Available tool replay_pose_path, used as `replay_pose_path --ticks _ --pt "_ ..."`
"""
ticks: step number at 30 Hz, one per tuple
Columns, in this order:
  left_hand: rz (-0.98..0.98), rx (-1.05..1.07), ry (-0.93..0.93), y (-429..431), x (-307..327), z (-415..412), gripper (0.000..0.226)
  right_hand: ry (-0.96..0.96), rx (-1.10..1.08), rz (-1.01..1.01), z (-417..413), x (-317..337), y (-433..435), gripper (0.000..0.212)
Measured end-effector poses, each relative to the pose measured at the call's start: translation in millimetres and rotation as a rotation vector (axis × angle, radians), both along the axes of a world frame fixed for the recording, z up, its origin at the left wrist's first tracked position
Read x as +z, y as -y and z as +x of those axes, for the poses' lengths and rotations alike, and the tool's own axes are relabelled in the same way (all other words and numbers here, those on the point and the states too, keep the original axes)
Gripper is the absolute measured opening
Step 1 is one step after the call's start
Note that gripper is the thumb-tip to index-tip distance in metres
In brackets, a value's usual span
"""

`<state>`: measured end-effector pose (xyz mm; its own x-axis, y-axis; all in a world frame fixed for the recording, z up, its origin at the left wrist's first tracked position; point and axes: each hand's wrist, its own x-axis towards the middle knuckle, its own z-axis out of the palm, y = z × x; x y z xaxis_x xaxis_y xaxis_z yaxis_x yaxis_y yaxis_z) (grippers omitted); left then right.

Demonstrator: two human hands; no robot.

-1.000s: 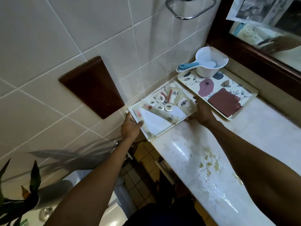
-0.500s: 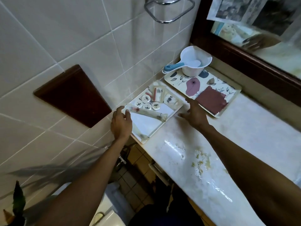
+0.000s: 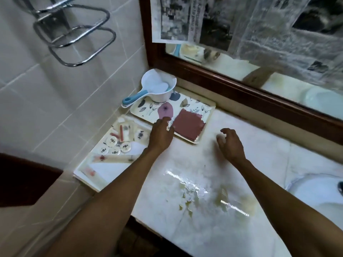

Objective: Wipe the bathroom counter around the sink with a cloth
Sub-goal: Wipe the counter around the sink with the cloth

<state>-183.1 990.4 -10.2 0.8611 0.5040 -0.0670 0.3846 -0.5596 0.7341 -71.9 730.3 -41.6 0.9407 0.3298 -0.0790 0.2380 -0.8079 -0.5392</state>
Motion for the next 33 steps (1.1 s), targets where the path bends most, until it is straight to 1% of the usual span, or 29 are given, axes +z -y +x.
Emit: replay_pose_path --ticks 4,6,8,10,12,15,17,20,22,25,27,30,33 --pt "-0.051 -0.006 -0.103 10.5 1.5 47.6 0.05 -0.017 0.032 -0.111 26.6 -20.0 10.5 0.049" --pt "-0.071 0.023 -0.155 13.4 -4.5 65.9 0.056 -0.011 0.04 -0.149 32.9 -27.8 11.7 0.061" --pt "-0.05 0.068 -0.186 17.1 -12.1 79.5 0.056 0.013 0.067 -0.191 33.8 -35.1 13.2 0.073" --pt "-0.066 0.128 -0.163 21.9 -16.6 88.6 0.048 0.037 0.083 -0.227 30.8 -38.1 13.9 0.07" --pt "-0.042 0.136 -0.137 27.7 -14.9 93.5 0.038 0.057 0.082 -0.22 28.4 -39.1 15.4 0.067" --pt "0.034 0.094 -0.119 31.4 -11.4 97.0 0.036 0.067 0.088 -0.199 28.9 -40.2 20.6 0.066" --pt "0.038 0.03 -0.043 33.3 -6.4 99.6 0.035 0.041 0.101 -0.196 31.6 -38.4 23.6 0.067" --pt "0.093 -0.091 0.067 42.7 7.9 107.4 0.032 -0.008 0.136 -0.23 33.8 -31.8 31.9 0.071" --pt "0.066 -0.181 0.099 58.8 24.1 113.5 0.036 -0.056 0.131 -0.265 31.6 -25.7 42.4 0.072" --pt "0.058 -0.284 0.155 87.9 46.7 124.3 0.046 -0.103 0.056 -0.287 27.6 -18.0 65.5 0.061" --pt "0.014 -0.351 0.223 107.1 57.6 132.7 0.046 -0.12 -0.014 -0.291 23.9 -11.9 84.8 0.055" --pt "-0.106 -0.395 0.306 133.9 66.0 146.2 0.042 -0.144 -0.126 -0.289 13.4 -5.0 116.2 0.053" --pt "-0.223 -0.394 0.27 151.8 58.0 154.5 0.04 -0.154 -0.225 -0.281 1.9 -1.4 144.5 0.052"
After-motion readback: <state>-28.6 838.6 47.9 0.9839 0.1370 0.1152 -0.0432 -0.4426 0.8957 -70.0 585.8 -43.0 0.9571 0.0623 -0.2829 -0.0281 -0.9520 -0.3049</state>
